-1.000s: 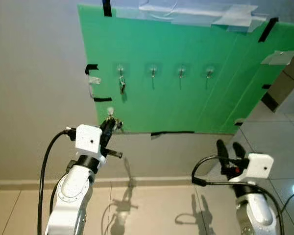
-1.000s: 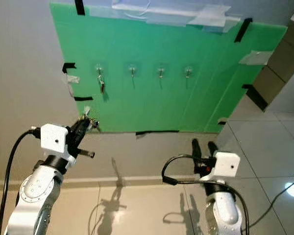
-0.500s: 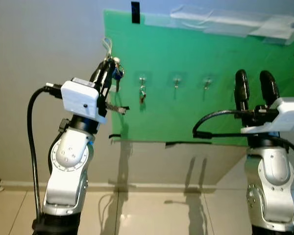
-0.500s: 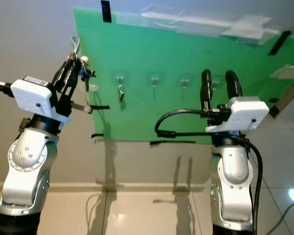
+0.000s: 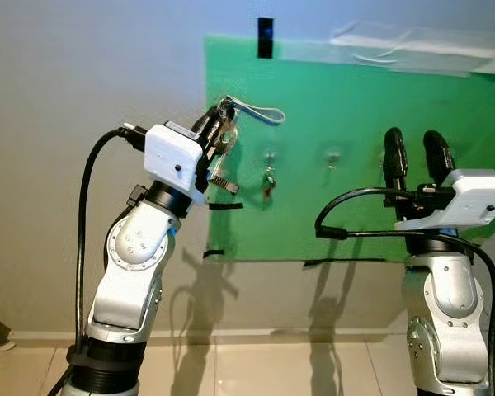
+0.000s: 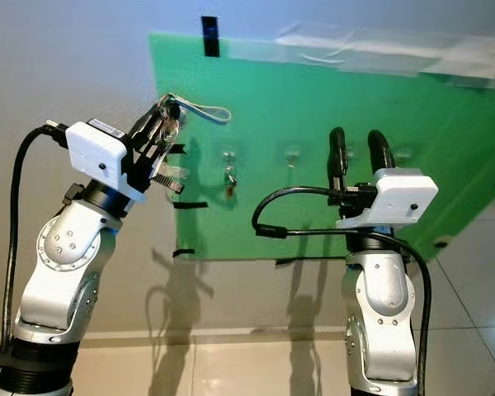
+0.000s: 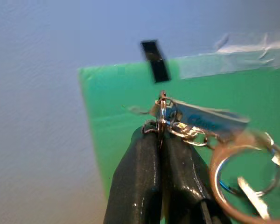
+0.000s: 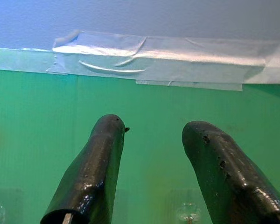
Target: Hang keys on a hook
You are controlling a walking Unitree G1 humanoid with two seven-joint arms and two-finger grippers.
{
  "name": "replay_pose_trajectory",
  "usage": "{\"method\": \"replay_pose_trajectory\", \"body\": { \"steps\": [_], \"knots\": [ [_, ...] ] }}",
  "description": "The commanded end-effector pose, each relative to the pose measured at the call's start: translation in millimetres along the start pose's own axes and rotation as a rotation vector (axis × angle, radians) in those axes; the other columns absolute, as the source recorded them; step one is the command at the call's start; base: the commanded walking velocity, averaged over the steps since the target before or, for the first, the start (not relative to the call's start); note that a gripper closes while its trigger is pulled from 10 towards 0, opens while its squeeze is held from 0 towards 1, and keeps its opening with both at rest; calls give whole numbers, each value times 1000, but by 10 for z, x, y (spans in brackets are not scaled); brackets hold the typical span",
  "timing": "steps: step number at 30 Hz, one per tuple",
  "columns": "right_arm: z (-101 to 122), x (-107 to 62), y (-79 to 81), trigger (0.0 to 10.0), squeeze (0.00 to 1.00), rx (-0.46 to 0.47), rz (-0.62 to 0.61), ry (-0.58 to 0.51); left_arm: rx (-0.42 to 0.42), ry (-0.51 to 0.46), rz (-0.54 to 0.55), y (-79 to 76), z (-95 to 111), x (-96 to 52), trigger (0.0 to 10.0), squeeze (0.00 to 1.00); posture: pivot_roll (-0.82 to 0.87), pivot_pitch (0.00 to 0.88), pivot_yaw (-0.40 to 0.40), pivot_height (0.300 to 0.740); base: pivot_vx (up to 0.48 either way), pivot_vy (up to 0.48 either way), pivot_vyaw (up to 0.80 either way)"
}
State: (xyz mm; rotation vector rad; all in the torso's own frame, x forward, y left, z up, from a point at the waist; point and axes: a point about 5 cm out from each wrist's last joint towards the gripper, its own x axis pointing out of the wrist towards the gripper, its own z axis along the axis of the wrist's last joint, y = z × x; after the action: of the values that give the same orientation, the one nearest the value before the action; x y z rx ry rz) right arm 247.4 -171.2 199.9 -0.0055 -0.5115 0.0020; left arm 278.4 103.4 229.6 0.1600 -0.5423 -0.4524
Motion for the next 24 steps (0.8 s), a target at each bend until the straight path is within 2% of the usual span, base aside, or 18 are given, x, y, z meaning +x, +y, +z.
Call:
{"method": "replay_pose_trajectory", "body": {
  "steps": [1, 9, 14, 16, 18, 20, 22, 23, 24],
  "knots": [
    [39, 2, -80, 10000, 0, -25, -23, -5, -26, -22, -42, -72, 35, 48, 10000, 0, -36, 0, -3, 740, 259, -401, 0],
    [-14, -13, -64, 10000, 0, -33, -13, 22, -43, 3, -53, -86, -12, 52, 10000, 0, -40, 0, 0, 740, 283, -385, 0],
    [-94, -28, -41, 10000, 0, -19, 20, 73, -80, 13, -31, -74, -36, 24, 10000, 0, -39, 0, -4, 740, 297, -372, 0],
    [-151, -35, -26, 10000, 0, 14, 50, 115, -112, 94, -44, -56, -144, 32, 10000, 0, -36, 0, -8, 740, 0, 0, 0],
    [-162, -37, -22, 10000, 0, 18, 56, 123, -112, 112, -47, -53, -169, 31, 10000, 0, -36, 0, -10, 740, 0, 0, 0],
    [-175, -49, -15, 10000, 0, 23, 72, 132, -176, 189, -85, -57, -251, 23, 10000, 0, -35, 0, -12, 740, 0, 0, 0],
    [-180, -55, -10, 10000, 0, 25, 77, 136, -223, 206, -110, -59, -259, 23, 10000, 0, -35, 0, -12, 740, 0, 0, 0],
    [-189, -62, -4, 10000, 0, 31, 81, 143, -269, 219, -162, -82, -256, 10, 10000, 0, -35, 0, -11, 740, 0, 0, 0],
    [-189, -62, -4, 10000, 0, 31, 81, 143, -269, 219, -162, -82, -256, 10, 10000, 0, -35, 0, -11, 740, 0, 0, 0]
  ]
}}
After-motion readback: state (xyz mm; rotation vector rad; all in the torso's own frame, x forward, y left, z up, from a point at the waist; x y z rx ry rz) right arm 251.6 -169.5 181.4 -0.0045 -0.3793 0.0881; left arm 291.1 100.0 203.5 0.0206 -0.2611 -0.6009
